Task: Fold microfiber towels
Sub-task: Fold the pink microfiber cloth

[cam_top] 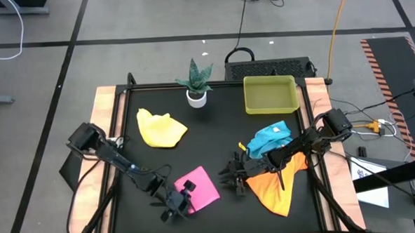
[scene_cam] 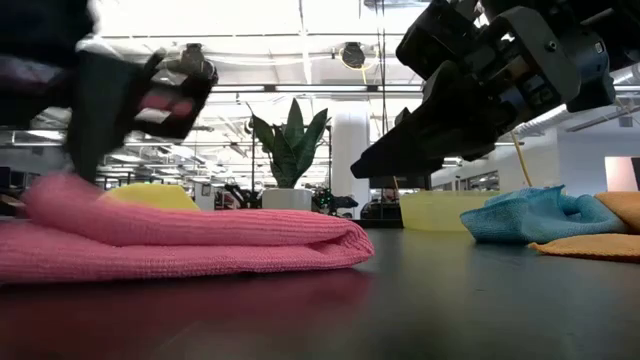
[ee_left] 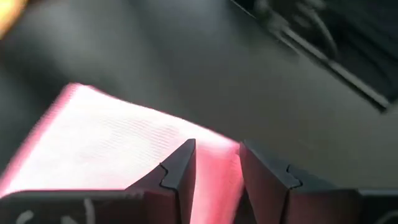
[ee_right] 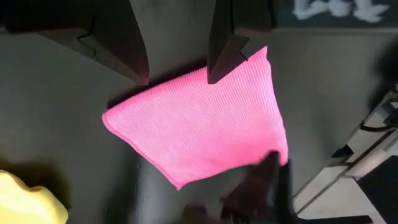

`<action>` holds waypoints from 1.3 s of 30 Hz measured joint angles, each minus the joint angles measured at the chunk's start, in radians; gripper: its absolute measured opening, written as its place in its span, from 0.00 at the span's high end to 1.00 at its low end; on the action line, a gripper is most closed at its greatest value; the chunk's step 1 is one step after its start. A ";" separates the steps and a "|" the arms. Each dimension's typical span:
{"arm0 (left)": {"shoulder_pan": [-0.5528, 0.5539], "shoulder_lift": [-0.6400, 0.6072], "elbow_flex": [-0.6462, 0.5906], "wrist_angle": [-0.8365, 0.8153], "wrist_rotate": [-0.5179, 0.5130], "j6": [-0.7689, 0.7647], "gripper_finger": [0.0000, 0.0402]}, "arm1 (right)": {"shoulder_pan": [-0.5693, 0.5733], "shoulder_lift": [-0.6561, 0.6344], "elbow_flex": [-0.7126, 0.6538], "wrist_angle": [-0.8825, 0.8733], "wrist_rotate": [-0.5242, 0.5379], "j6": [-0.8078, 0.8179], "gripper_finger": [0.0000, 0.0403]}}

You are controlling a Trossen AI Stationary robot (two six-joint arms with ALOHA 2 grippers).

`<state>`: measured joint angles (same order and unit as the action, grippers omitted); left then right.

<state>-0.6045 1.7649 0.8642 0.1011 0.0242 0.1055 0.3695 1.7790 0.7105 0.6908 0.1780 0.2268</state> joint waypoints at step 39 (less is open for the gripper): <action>0.012 0.003 -0.001 -0.017 0.108 -0.103 0.96 | -0.008 0.013 0.054 0.042 -0.079 0.050 0.66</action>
<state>-0.5928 1.7679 0.8633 0.0839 0.1322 0.0021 0.3615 1.7922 0.7642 0.7325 0.0990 0.2767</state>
